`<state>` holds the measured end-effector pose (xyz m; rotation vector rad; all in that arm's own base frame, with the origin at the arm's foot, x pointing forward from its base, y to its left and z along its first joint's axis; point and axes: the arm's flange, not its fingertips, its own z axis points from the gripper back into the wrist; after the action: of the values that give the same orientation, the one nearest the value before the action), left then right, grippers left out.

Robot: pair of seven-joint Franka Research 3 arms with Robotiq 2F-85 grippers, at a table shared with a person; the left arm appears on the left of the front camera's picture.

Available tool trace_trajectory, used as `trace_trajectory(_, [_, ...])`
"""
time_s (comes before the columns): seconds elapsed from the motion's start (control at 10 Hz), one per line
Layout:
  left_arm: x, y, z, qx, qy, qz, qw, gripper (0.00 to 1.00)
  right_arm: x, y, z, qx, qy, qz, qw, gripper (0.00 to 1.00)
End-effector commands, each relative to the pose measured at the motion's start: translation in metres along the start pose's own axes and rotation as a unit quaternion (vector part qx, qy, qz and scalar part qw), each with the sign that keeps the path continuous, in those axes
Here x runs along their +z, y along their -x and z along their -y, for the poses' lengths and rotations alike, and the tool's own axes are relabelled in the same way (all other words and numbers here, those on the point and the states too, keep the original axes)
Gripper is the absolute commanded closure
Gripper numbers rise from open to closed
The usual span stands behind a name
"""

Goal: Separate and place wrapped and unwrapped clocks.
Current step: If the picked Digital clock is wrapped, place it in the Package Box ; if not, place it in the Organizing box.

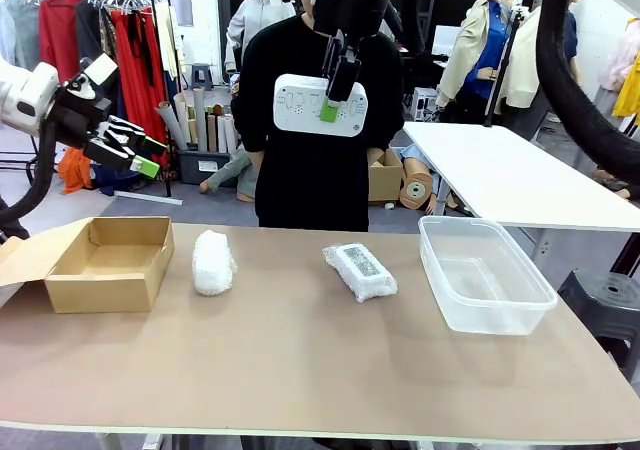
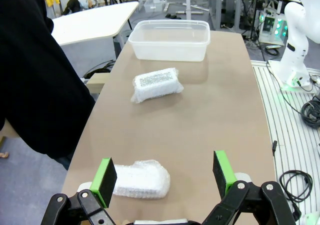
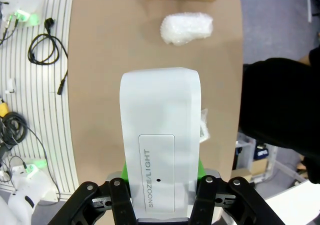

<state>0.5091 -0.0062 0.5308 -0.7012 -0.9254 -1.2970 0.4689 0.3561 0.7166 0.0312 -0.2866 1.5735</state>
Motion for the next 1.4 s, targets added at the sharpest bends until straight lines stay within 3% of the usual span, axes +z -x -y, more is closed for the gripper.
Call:
trace_trajectory(0.0, [0.000, -0.001, 0.001, -0.002, 0.000, 0.001, 1.000, 0.00, 0.009, 0.005, -0.001, -0.024, -0.022, 0.017, 0.999, 1.00])
trace_trajectory(0.2, [0.000, -0.001, 0.001, -0.002, 0.000, 0.001, 1.000, 0.00, 0.021, 0.015, -0.004, -0.063, -0.022, 0.010, 0.998, 1.00])
trace_trajectory(0.5, [0.000, -0.001, 0.001, -0.002, 0.000, 0.001, 1.000, 0.00, 0.041, 0.044, -0.013, -0.182, -0.010, -0.025, 0.983, 1.00])
trace_trajectory(0.7, [0.000, -0.001, 0.001, -0.002, 0.000, 0.001, 1.000, 0.00, 0.048, 0.081, -0.017, -0.232, 0.049, -0.065, 0.969, 1.00])
trace_trajectory(0.9, [0.000, -0.001, 0.001, -0.002, 0.000, 0.001, 1.000, 0.00, 0.038, 0.125, -0.020, -0.316, 0.095, -0.097, 0.939, 1.00])
trace_trajectory(1.1, [0.000, -0.001, 0.001, -0.002, 0.000, 0.001, 1.000, 0.00, 0.022, 0.170, -0.021, -0.386, 0.103, -0.095, 0.912, 1.00])
trace_trajectory(1.3, [0.000, -0.001, 0.001, -0.002, 0.000, 0.001, 1.000, 0.00, 0.002, 0.217, -0.021, -0.446, 0.147, -0.081, 0.879, 1.00])
